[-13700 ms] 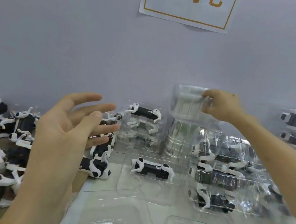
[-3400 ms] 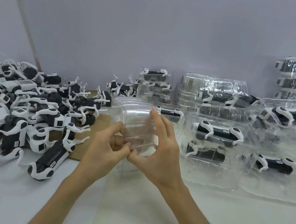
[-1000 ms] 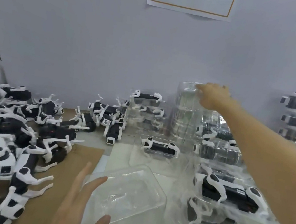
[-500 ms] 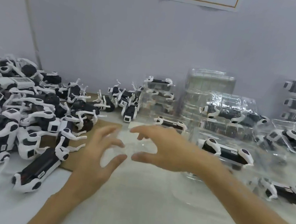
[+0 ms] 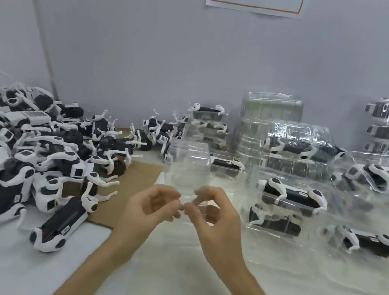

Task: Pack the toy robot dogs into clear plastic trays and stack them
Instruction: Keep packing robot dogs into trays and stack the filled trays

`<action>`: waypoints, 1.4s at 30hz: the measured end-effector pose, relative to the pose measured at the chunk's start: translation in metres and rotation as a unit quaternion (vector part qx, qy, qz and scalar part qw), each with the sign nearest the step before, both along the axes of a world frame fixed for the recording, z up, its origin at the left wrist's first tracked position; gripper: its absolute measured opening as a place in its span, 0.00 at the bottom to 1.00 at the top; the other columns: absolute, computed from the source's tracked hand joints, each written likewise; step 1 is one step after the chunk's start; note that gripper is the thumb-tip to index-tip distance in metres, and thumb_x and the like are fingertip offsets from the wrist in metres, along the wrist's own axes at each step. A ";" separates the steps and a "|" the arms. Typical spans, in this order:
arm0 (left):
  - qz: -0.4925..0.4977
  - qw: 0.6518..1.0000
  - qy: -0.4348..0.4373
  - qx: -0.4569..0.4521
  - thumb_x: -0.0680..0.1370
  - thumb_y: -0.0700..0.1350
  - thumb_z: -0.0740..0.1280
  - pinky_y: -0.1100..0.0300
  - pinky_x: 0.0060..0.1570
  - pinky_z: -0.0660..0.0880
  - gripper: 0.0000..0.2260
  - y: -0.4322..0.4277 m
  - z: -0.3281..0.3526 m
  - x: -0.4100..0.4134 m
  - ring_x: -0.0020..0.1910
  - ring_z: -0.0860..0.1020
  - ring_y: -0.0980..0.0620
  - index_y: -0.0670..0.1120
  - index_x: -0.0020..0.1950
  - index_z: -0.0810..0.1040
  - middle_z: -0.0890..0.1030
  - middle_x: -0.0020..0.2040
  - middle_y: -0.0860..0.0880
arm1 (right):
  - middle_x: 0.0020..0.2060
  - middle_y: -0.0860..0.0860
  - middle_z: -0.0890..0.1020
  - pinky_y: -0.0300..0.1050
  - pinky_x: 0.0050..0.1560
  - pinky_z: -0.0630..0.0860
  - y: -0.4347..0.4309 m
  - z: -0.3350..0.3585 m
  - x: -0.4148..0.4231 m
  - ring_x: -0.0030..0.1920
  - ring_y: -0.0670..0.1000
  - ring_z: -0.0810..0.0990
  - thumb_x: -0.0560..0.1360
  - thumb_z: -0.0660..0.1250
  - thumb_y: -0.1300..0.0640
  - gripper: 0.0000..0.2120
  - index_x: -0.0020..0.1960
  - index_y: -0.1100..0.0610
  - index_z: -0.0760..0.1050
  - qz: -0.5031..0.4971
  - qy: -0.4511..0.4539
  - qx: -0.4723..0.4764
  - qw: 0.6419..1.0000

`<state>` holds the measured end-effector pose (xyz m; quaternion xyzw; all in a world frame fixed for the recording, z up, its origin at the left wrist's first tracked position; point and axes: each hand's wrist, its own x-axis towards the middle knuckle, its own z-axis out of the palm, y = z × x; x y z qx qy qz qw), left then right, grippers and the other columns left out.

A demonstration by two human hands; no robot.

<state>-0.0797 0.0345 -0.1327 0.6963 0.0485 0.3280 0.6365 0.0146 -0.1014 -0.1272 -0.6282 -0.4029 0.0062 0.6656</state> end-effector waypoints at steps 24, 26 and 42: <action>-0.002 0.995 0.002 -0.097 0.72 0.49 0.71 0.57 0.42 0.82 0.09 0.002 0.004 -0.003 0.46 0.85 0.40 0.45 0.44 0.86 0.86 0.45 0.38 | 0.41 0.46 0.83 0.39 0.40 0.78 -0.004 0.006 0.014 0.38 0.50 0.84 0.75 0.74 0.60 0.13 0.55 0.48 0.79 -0.008 -0.014 -0.027 1.000; 0.002 0.993 -0.006 -0.114 0.75 0.50 0.66 0.58 0.41 0.82 0.12 0.005 0.007 -0.004 0.45 0.85 0.41 0.44 0.46 0.85 0.86 0.46 0.39 | 0.42 0.47 0.83 0.36 0.40 0.77 -0.006 0.010 0.018 0.38 0.51 0.86 0.75 0.73 0.62 0.12 0.55 0.50 0.79 0.002 0.025 -0.012 1.000; 0.100 0.868 -0.084 -0.479 0.82 0.46 0.61 0.70 0.24 0.70 0.10 0.021 0.015 -0.016 0.25 0.72 0.60 0.50 0.43 0.78 0.75 0.33 0.55 | 0.45 0.47 0.82 0.32 0.50 0.78 -0.032 0.166 0.099 0.43 0.44 0.83 0.76 0.73 0.59 0.19 0.65 0.52 0.75 -0.181 -0.293 0.075 0.936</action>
